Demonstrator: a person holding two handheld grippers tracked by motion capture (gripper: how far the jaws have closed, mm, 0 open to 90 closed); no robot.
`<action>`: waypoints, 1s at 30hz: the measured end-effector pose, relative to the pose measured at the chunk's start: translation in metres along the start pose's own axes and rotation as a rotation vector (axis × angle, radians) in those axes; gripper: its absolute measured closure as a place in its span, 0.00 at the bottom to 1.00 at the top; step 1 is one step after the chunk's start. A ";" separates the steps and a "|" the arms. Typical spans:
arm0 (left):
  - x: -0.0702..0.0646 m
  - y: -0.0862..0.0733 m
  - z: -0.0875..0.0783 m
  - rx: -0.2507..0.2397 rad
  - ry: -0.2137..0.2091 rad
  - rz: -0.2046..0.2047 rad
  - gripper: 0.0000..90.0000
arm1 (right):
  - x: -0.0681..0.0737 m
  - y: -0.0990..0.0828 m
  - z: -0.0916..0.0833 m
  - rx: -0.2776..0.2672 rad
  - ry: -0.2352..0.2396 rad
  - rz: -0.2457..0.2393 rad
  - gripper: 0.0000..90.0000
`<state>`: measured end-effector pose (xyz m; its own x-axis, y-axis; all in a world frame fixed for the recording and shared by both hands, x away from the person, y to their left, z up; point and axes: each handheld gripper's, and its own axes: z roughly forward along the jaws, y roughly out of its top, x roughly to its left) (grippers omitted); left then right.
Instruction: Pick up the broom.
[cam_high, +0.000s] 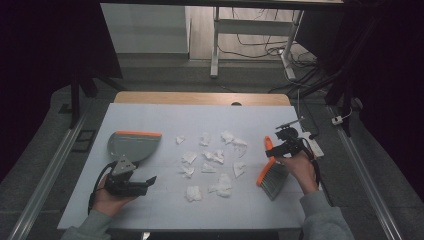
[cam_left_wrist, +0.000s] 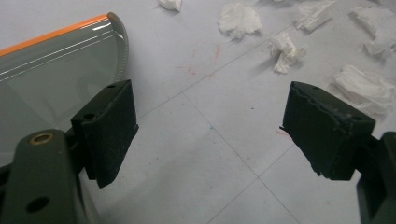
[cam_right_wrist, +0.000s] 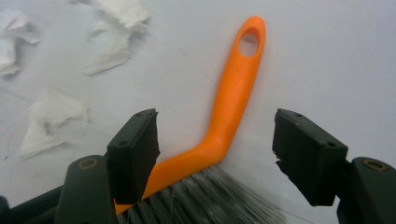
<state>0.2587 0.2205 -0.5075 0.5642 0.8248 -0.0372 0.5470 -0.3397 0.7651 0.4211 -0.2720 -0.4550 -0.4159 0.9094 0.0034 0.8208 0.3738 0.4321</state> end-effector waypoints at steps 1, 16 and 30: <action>0.000 0.000 0.000 0.001 0.000 0.000 0.21 | -0.001 0.001 0.002 0.012 0.008 0.012 0.35; 0.000 -0.001 0.001 0.007 0.005 0.010 0.21 | -0.001 0.013 0.028 0.169 -0.011 0.080 0.38; -0.001 -0.002 0.001 0.009 0.006 0.013 0.22 | 0.010 0.007 0.041 0.222 -0.105 0.098 0.66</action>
<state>0.2578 0.2204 -0.5098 0.5677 0.8229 -0.0234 0.5451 -0.3544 0.7598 0.4389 -0.2532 -0.4890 -0.2970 0.9528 -0.0634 0.9256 0.3036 0.2258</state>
